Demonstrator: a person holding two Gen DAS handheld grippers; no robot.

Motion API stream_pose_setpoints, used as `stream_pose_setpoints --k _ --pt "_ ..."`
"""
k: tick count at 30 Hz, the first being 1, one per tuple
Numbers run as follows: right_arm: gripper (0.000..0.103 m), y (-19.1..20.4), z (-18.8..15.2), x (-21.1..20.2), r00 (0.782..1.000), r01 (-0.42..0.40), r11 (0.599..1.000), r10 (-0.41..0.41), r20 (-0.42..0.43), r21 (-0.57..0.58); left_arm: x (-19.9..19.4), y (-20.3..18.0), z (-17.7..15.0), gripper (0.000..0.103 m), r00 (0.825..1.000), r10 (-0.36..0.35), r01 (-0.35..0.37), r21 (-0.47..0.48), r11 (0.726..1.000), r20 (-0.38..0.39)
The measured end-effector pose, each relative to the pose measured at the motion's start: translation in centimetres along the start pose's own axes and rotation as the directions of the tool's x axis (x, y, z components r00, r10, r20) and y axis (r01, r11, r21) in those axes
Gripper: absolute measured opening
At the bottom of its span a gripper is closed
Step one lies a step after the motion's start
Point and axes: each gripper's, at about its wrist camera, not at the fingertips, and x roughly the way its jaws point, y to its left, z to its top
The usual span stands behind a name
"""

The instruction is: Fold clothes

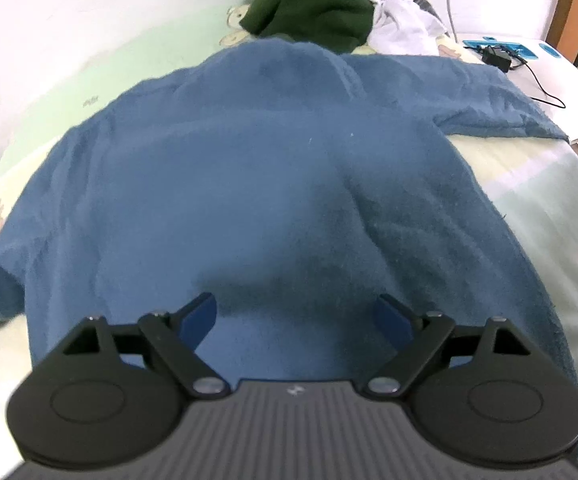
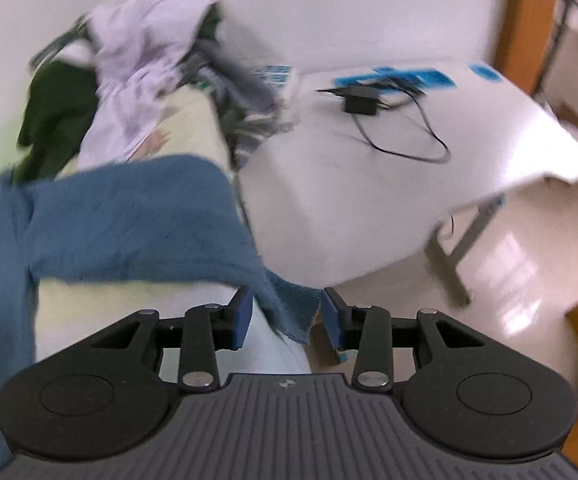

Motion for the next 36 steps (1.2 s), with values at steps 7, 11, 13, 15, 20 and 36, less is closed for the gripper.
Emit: stream_pose_setpoints --k 7,11,13,15,20,36 --pt "0.041 1.6 -0.3 1.2 0.996 -0.005 0.993 0.016 0.083 -0.120 0.1 0.3 0.1 0.090 1.000 0.005 -0.005 -0.029 1.000 -0.005" --pt "0.034 1.3 -0.4 1.5 0.989 -0.039 0.996 0.050 0.136 -0.083 0.0 0.1 0.1 0.091 1.000 0.005 -0.005 -0.032 0.999 -0.002" --pt "0.018 1.0 -0.5 1.7 0.984 -0.085 0.995 0.091 0.151 -0.048 0.1 0.0 0.2 0.091 1.000 0.005 -0.005 -0.031 1.000 -0.004" --pt "0.007 1.1 -0.5 1.7 0.980 -0.115 0.993 0.119 0.158 -0.038 0.0 0.0 0.3 0.092 1.000 0.007 -0.007 -0.029 1.000 -0.002" --pt "0.002 2.0 -0.1 0.2 0.972 -0.079 0.992 0.098 0.212 -0.096 -0.5 0.5 0.5 0.093 1.000 0.018 -0.017 -0.040 0.999 0.020" --pt "0.000 15.6 -0.9 -4.3 0.928 -0.176 0.800 0.328 0.173 -0.573 -2.6 2.6 0.4 0.097 0.995 0.050 -0.040 -0.119 0.992 0.084"
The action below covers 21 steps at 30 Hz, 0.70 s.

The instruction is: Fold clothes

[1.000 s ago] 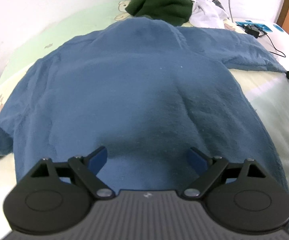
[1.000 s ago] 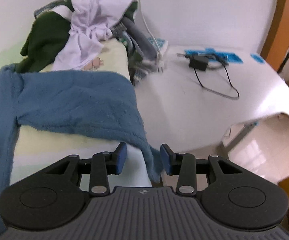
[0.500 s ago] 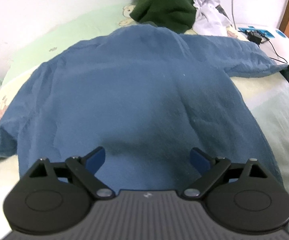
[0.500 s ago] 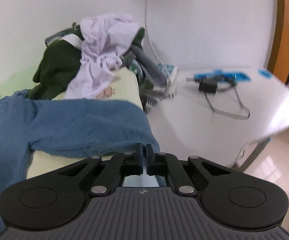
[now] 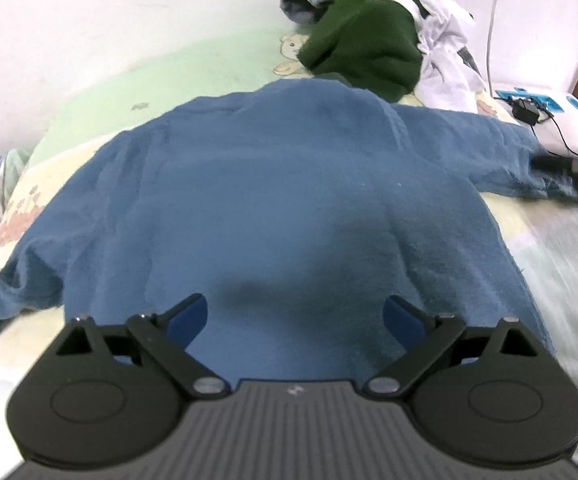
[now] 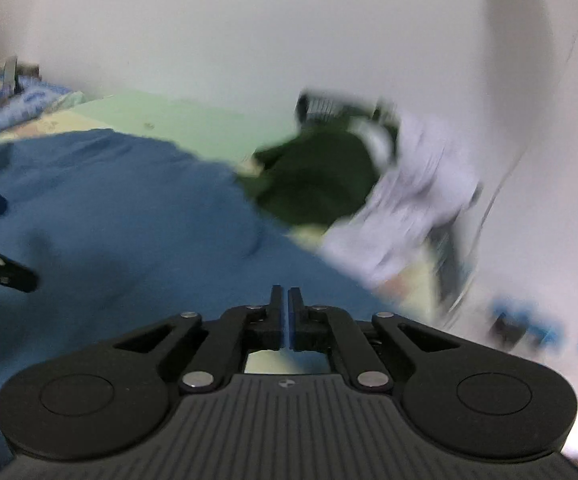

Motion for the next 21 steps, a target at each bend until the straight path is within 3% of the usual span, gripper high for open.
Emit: stream_pose_setpoints --k 2,4,7,9,10,12,14,17,19,21 --pt "0.004 -1.5 -1.0 0.0 0.998 0.009 0.993 -0.001 -0.069 0.116 -0.3 0.4 -0.3 0.097 1.000 0.004 -0.004 -0.007 1.000 0.006" --pt "0.021 -4.5 -2.5 -0.5 0.991 0.060 0.959 -0.024 -0.129 0.277 -0.5 0.6 -0.4 0.097 1.000 0.006 -0.006 -0.008 1.000 0.011" --pt "0.034 -10.3 -5.1 -1.5 0.976 0.153 0.830 -0.041 -0.214 0.537 -0.1 0.4 -0.3 0.097 1.000 0.005 -0.005 0.007 1.000 0.009" --pt "0.035 -13.5 -7.2 -2.1 0.961 0.226 0.726 -0.058 -0.270 0.649 0.2 0.0 0.0 0.097 1.000 -0.001 0.001 0.019 1.000 0.003" --pt "0.037 -14.9 -8.0 -2.4 0.956 0.251 0.666 -0.057 -0.287 0.702 0.4 -0.2 0.1 0.097 1.000 -0.007 0.007 0.025 1.000 -0.002" --pt "0.041 -17.5 -9.9 -2.7 0.958 0.262 0.486 -0.030 -0.284 0.834 0.8 -1.0 0.5 0.097 1.000 -0.019 0.020 0.047 0.999 -0.005" --pt "0.048 -19.3 -12.4 -2.3 0.959 0.270 0.251 0.018 -0.283 0.930 1.1 -2.0 0.8 0.098 1.000 -0.025 0.025 0.073 0.997 -0.005" --pt "0.048 -20.3 -16.4 -0.6 0.961 0.241 -0.077 0.158 -0.227 0.968 1.3 -3.5 1.2 0.098 1.000 -0.031 0.031 0.120 0.992 -0.003" --pt "0.048 -19.8 -18.1 0.3 0.968 0.208 -0.208 0.183 -0.171 0.956 1.3 -4.4 1.3 0.099 1.000 -0.028 0.028 0.147 0.989 -0.001" --pt "0.048 -19.9 -18.6 1.1 0.968 0.217 -0.246 0.179 -0.176 0.945 1.3 -5.3 1.4 0.099 1.000 -0.024 0.024 0.172 0.985 -0.001"
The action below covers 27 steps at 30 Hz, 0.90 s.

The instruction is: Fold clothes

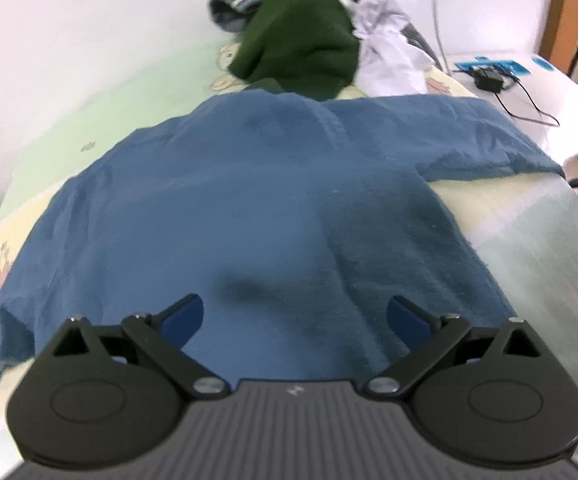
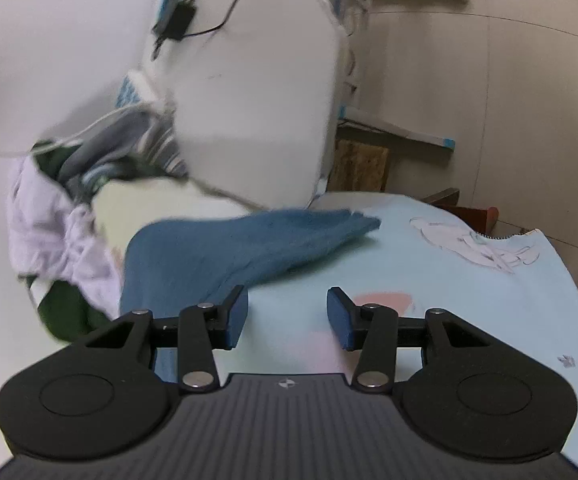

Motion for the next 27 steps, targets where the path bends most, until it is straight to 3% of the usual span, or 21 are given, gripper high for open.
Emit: stream_pose_setpoints --k 6,9,11,14,16,19,22,25,27 --pt "0.050 -2.0 1.1 1.7 0.992 -0.127 0.964 0.121 0.040 0.232 -0.2 -1.3 0.0 0.100 1.000 0.009 -0.009 0.032 0.999 -0.006" --pt "0.052 -1.8 1.4 2.4 0.991 -0.135 0.955 0.130 0.035 0.263 -0.1 -1.5 0.0 0.100 1.000 0.017 -0.016 0.032 0.999 -0.011" --pt "0.052 -0.9 1.6 2.9 0.993 -0.118 0.969 0.112 0.040 0.216 0.1 -1.6 0.1 0.100 1.000 0.018 -0.017 0.019 1.000 -0.016" --pt "0.033 0.3 1.8 3.7 0.993 -0.115 0.983 0.112 0.029 0.142 0.3 -1.6 0.3 0.100 1.000 0.010 -0.010 -0.005 1.000 -0.025" --pt "0.013 1.5 1.7 3.4 0.994 -0.092 0.995 0.089 0.069 0.030 0.4 -1.6 0.3 0.100 0.999 0.016 -0.016 -0.014 1.000 -0.028" --pt "0.009 4.2 0.6 1.7 0.976 -0.013 0.981 0.055 0.211 -0.195 0.7 -1.4 0.3 0.100 0.999 0.029 -0.030 -0.025 0.999 -0.035" --pt "0.008 7.4 -1.9 -0.1 0.930 0.111 0.890 0.064 0.361 -0.443 1.0 -0.8 0.5 0.100 0.998 0.047 -0.049 -0.046 0.998 -0.049" --pt "0.008 10.8 -6.0 -0.8 0.885 0.241 0.691 0.131 0.446 -0.681 0.9 0.6 0.6 0.092 0.998 0.041 -0.045 -0.096 0.994 -0.040" --pt "0.008 12.3 -8.7 -0.9 0.879 0.271 0.556 0.189 0.438 -0.785 0.8 2.0 0.7 0.091 0.999 0.015 -0.022 -0.155 0.988 -0.042"
